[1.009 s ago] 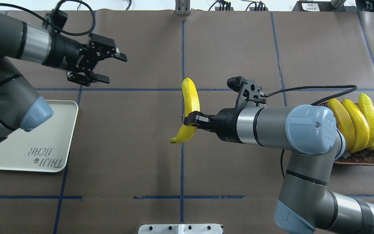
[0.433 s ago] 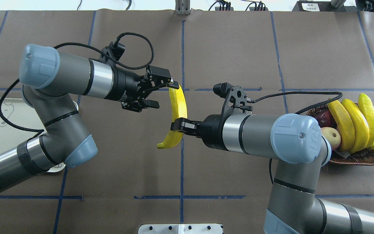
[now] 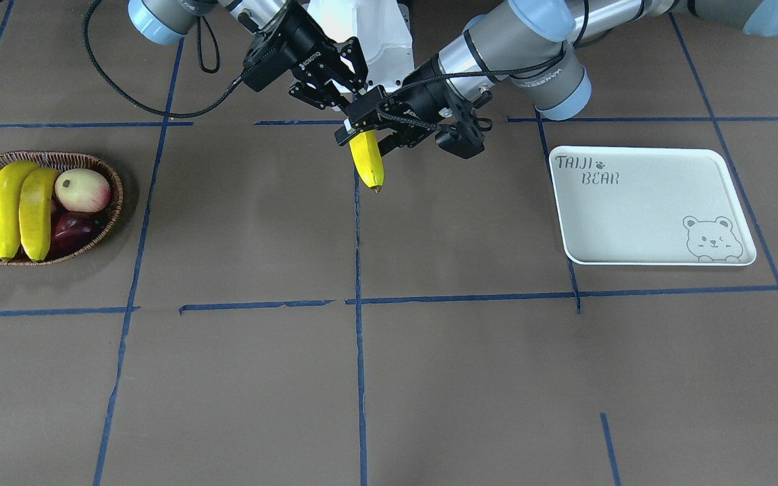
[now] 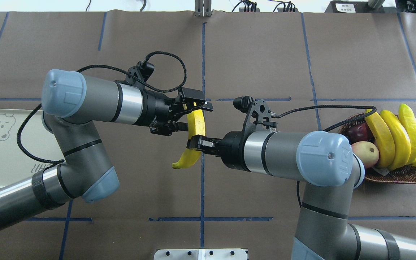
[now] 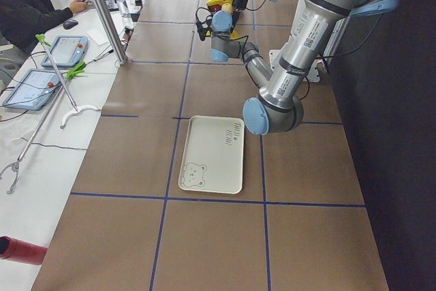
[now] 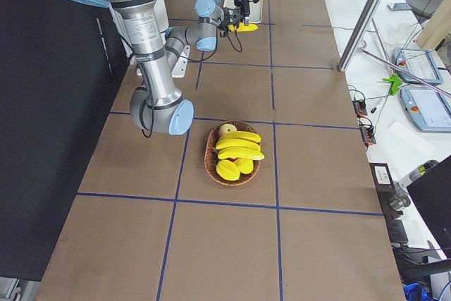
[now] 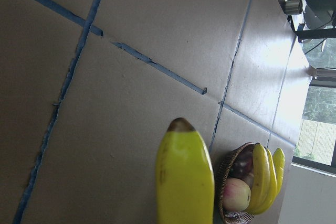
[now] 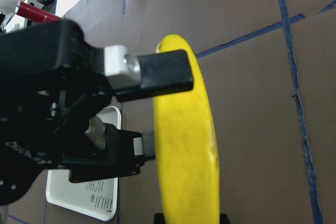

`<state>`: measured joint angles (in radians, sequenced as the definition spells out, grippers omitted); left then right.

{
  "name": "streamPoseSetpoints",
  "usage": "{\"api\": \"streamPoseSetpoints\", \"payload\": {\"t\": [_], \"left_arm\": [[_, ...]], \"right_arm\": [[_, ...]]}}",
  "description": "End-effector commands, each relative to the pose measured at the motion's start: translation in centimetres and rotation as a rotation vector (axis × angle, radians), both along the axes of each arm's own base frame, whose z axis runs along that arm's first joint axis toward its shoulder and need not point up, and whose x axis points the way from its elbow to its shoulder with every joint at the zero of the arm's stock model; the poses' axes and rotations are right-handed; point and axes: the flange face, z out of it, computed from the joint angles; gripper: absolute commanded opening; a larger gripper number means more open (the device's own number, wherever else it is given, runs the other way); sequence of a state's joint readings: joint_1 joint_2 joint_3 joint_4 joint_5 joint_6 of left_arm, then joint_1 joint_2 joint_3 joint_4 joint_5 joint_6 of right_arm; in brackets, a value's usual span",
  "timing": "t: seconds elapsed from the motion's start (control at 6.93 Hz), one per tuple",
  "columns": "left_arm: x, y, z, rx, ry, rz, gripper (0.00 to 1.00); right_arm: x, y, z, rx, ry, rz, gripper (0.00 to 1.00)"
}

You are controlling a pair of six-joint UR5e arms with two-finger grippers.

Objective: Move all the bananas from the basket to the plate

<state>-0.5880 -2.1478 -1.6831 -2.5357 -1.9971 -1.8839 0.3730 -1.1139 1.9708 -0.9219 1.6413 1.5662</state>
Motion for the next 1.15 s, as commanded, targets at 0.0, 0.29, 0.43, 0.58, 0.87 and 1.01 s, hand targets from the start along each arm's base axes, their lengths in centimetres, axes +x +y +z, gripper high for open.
{"api": "streamPoseSetpoints", "payload": {"t": [0.0, 0.29, 0.43, 0.58, 0.87, 1.01], "left_arm": [[0.2, 0.2, 0.4, 0.005, -0.005, 0.000, 0.09], [-0.1, -0.2, 0.7, 0.006, -0.011, -0.006, 0.00], [-0.2, -0.3, 0.7, 0.006, -0.011, -0.009, 0.00], [-0.3, -0.4, 0.7, 0.006, -0.011, -0.011, 0.00], [-0.4, -1.0, 1.5, -0.007, -0.033, -0.022, 0.00], [-0.8, -2.2, 2.9, -0.050, -0.099, -0.035, 0.00]], "right_arm": [[-0.1, 0.1, 0.0, 0.002, 0.000, 0.000, 0.02], [-0.1, 0.1, 0.0, 0.003, 0.000, -0.001, 0.23], [0.0, 0.2, -0.2, 0.002, -0.003, 0.000, 0.99], [0.1, 0.1, -0.2, -0.001, -0.006, 0.001, 1.00], [0.3, 0.1, -0.4, 0.004, -0.009, 0.000, 1.00], [0.9, 0.1, -0.7, 0.005, -0.012, 0.003, 1.00]]}}
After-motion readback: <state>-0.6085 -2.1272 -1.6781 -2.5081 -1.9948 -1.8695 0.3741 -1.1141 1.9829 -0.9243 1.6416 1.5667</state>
